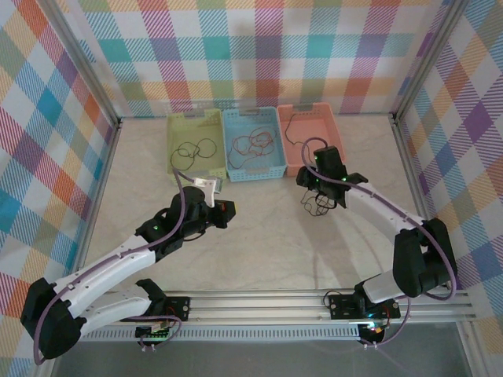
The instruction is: Untangle the cables
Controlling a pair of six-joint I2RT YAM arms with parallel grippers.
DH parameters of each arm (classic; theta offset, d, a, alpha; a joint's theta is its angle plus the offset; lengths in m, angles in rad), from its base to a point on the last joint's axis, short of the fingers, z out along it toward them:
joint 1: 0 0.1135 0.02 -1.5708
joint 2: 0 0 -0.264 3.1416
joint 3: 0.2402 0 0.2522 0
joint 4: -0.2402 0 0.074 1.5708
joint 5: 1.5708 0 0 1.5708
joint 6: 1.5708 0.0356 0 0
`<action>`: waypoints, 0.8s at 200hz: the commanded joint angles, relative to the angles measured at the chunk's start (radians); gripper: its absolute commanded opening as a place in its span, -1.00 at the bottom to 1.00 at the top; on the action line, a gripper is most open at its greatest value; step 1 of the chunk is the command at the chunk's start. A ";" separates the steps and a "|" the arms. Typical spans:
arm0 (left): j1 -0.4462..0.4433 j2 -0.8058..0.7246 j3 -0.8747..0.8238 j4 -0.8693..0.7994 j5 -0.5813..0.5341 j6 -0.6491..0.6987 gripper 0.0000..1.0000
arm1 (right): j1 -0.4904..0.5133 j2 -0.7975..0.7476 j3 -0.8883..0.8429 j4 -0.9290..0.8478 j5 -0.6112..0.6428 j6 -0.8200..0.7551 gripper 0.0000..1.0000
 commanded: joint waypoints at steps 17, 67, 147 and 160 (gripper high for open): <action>-0.008 -0.036 0.029 -0.002 -0.006 0.011 -1.00 | -0.011 0.076 0.058 -0.265 -0.089 -0.022 0.08; -0.007 -0.038 0.030 -0.010 -0.013 0.016 -1.00 | -0.028 0.245 0.189 -0.395 -0.141 -0.101 0.04; -0.008 -0.028 0.031 -0.012 -0.012 0.018 -1.00 | -0.052 0.414 0.326 -0.527 -0.147 -0.188 0.02; -0.008 -0.026 0.032 -0.011 -0.011 0.019 -1.00 | -0.056 0.429 0.333 -0.537 -0.158 -0.194 0.00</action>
